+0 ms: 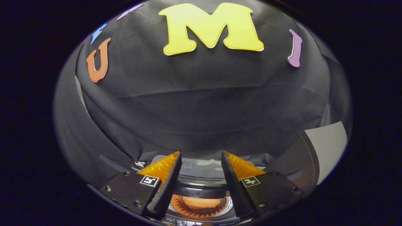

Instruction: Put the clothes into the washing machine and then close the washing machine lid.

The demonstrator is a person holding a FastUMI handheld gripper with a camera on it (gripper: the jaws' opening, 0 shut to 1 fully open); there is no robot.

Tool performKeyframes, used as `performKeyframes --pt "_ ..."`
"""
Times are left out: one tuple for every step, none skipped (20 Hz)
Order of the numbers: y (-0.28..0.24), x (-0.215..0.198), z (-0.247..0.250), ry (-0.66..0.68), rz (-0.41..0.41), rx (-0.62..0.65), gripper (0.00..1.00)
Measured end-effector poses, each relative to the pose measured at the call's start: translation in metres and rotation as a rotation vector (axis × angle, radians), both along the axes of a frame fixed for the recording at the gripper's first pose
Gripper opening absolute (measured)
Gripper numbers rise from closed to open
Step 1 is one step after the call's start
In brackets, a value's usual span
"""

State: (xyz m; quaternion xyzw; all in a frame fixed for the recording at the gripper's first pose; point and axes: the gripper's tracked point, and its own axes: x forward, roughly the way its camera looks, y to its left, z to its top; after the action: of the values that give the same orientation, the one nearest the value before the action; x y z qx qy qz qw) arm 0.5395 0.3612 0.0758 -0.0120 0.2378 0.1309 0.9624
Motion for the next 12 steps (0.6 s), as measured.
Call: performKeyframes --pt "-0.001 -0.003 -0.002 -0.006 0.000 0.002 0.80" --pt "-0.002 -0.006 -0.002 -0.012 0.000 0.005 0.80" --pt "-0.001 -0.011 -0.004 -0.021 0.000 0.006 0.80" --pt "-0.001 -0.013 -0.004 -0.028 0.001 0.007 0.80" --pt "-0.003 -0.015 -0.005 -0.035 0.001 0.009 0.80" --pt "-0.003 -0.018 -0.007 -0.041 0.003 0.009 0.80" --pt "-0.003 -0.021 -0.009 -0.045 0.004 0.010 0.80" --pt "-0.004 -0.025 -0.012 -0.049 0.006 0.010 0.80" --pt "-0.004 -0.028 -0.013 -0.050 0.009 0.009 0.80" --pt "-0.006 -0.032 -0.015 -0.054 0.013 0.008 0.80" --pt "-0.006 -0.035 -0.017 -0.058 0.021 0.005 0.80" --pt "-0.006 -0.041 -0.021 -0.062 0.029 0.001 0.80"
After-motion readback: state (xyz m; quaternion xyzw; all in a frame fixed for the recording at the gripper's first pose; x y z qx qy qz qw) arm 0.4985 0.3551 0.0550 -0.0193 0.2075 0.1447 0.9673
